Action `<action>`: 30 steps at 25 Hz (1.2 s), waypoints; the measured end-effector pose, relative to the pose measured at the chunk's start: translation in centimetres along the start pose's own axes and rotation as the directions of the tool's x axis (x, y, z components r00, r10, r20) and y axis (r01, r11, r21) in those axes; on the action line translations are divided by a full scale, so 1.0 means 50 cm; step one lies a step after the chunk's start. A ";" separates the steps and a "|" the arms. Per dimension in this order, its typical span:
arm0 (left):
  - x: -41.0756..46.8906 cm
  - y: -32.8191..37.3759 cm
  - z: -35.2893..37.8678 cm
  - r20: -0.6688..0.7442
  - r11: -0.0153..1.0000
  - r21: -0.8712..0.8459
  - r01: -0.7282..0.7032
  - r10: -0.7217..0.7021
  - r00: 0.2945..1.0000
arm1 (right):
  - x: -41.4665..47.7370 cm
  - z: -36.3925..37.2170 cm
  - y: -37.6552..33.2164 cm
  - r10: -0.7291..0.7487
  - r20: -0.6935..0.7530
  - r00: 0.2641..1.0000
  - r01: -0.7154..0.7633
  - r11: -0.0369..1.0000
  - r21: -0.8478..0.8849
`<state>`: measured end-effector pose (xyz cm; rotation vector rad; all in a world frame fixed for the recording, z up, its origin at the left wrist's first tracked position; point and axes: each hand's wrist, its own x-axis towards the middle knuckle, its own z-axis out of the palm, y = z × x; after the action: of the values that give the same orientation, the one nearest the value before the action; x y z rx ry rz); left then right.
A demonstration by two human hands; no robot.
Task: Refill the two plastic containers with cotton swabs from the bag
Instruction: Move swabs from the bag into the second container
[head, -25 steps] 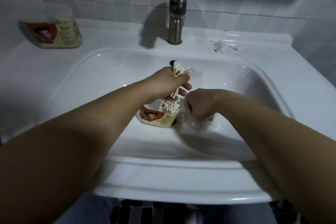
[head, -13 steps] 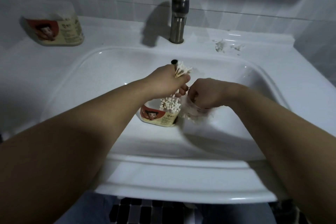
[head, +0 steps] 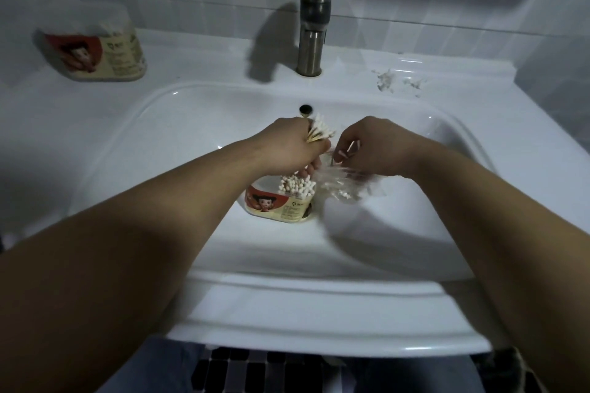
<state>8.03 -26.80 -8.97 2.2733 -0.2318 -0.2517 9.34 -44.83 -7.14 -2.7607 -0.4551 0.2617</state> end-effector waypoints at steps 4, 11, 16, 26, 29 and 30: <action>0.000 -0.002 0.000 -0.010 0.994 0.109 0.005 -0.004 1.000 | -0.003 -0.005 0.007 0.005 0.004 1.000 -0.006 0.984 0.180; 0.004 -0.009 0.000 -0.001 0.986 0.164 0.007 -0.007 1.000 | -0.001 -0.003 0.009 0.013 0.005 1.000 -0.014 0.981 0.194; 0.003 -0.009 -0.001 0.001 0.993 0.113 0.020 -0.020 1.000 | 0.002 -0.009 0.016 0.139 -0.050 0.989 -0.112 0.927 0.357; -0.003 -0.002 0.002 0.079 0.983 0.152 -0.106 0.095 0.992 | 0.013 -0.005 0.023 0.219 -0.087 0.972 -0.160 0.885 0.438; -0.004 -0.002 -0.002 0.094 0.982 0.172 -0.078 0.063 0.994 | 0.015 -0.004 0.025 0.241 -0.109 0.964 -0.166 0.872 0.460; -0.005 -0.002 -0.004 0.106 0.984 0.167 -0.065 0.047 0.993 | 0.016 -0.005 0.026 0.247 -0.113 0.962 -0.162 0.856 0.491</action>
<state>7.86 -26.53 -8.92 2.4213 -0.3831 -0.3299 10.53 -45.79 -7.49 -2.3109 -0.0333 0.1550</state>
